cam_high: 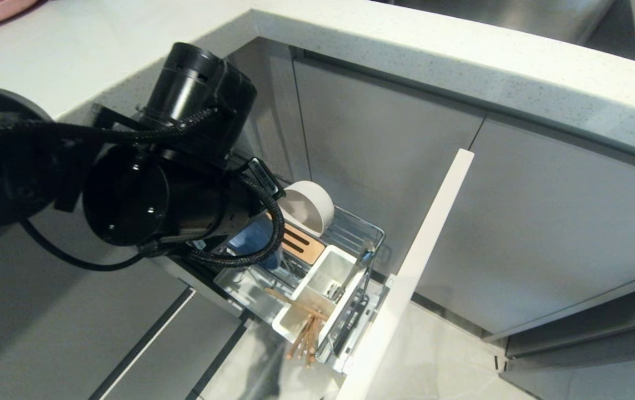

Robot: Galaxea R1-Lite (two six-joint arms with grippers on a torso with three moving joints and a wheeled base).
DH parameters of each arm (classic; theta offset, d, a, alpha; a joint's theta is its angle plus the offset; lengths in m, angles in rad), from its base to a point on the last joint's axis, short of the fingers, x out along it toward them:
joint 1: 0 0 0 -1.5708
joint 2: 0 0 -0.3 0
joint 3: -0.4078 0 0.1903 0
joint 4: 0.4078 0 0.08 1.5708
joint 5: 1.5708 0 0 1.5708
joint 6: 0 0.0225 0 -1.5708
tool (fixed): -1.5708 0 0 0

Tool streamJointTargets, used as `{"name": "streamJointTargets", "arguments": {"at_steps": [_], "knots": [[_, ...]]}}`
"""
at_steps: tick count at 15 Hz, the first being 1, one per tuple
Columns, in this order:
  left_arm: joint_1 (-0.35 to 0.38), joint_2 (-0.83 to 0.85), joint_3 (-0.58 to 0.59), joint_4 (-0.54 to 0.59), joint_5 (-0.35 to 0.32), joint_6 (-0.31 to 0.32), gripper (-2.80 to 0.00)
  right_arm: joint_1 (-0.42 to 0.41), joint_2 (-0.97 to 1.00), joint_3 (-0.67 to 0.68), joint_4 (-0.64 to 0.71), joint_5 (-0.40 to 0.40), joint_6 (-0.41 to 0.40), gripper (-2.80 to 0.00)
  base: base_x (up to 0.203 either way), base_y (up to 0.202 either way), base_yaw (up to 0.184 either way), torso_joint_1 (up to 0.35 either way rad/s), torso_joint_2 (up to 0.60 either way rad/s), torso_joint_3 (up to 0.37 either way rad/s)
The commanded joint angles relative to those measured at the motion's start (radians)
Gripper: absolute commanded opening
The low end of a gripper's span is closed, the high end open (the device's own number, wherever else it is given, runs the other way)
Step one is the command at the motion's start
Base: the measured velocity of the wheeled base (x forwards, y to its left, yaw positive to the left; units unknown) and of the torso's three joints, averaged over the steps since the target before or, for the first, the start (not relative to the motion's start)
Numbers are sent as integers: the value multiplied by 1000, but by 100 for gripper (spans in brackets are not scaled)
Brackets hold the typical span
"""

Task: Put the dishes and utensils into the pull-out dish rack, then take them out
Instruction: Take the plate out of the cupboard

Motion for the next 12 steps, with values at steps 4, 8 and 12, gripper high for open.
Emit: {"name": "streamJointTargets", "arguments": {"at_steps": [4, 8, 12], "knots": [[-85, -159, -7, -10, 3, -3, -280, 0, -4, 2, -1, 0, 0, -280, 0, 0, 0, 0, 0, 0], [-181, -269, -8, -11, 0, 21, -280, 0, -4, 2, 0, 0, 0, -280, 0, 0, 0, 0, 0, 0], [-221, -405, -7, -32, -51, 115, -280, 0, -4, 2, -1, 0, 0, -280, 0, 0, 0, 0, 0, 0]]}}
